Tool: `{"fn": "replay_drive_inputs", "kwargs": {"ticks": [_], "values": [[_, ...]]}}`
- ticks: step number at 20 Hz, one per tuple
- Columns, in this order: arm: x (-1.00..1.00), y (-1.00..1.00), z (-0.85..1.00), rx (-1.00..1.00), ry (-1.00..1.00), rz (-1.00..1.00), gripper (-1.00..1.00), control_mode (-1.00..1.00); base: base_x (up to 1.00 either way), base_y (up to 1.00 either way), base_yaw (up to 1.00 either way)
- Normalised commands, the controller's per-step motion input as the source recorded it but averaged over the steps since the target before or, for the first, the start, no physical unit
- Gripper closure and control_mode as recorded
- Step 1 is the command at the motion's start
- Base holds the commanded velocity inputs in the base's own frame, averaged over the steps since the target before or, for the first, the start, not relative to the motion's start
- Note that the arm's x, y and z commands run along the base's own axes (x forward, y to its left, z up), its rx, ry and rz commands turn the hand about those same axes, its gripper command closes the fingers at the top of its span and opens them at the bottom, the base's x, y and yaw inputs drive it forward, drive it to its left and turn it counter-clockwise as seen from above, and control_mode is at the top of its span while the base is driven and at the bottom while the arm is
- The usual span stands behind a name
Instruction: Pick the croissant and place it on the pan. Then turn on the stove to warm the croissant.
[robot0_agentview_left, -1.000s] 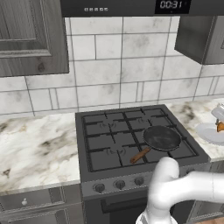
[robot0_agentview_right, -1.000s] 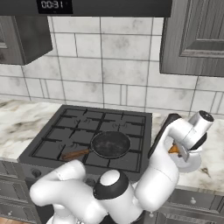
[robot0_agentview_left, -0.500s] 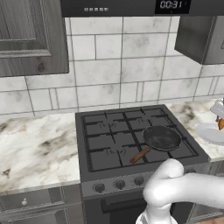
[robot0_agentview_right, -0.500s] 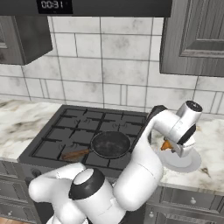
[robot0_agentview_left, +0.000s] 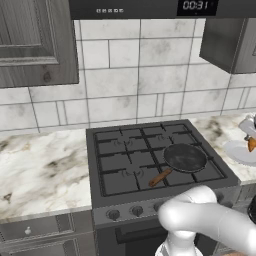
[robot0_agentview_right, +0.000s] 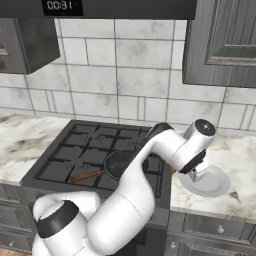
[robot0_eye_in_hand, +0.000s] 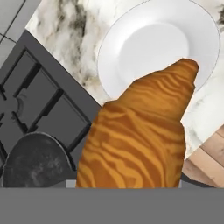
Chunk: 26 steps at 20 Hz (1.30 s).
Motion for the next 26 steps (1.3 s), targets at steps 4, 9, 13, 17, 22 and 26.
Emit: {"fn": "replay_drive_inputs", "kwargs": {"ticks": [4, 9, 13, 17, 22, 26], "values": [[-0.29, 0.58, 0.24, -0.02, -0.12, 0.09, 1.0, -1.0, 0.0, 0.0, 0.0], [-0.22, 0.36, 0.11, -0.01, -0.03, 0.12, 1.0, -1.0, 0.0, 0.0, 0.0], [-0.14, 0.45, 0.17, -0.03, 0.0, 0.12, 1.0, -1.0, 0.0, 0.0, 0.0], [0.0, 0.47, 0.2, -0.04, 0.01, 0.15, 1.0, -1.0, 0.0, 0.0, 0.0], [0.0, 0.56, 0.15, -0.04, 0.02, 0.17, 1.0, -1.0, 0.0, 0.0, 0.0], [0.0, 0.64, 0.03, -0.04, 0.0, 0.15, 1.0, -1.0, 0.0, 0.0, 0.0]]}}
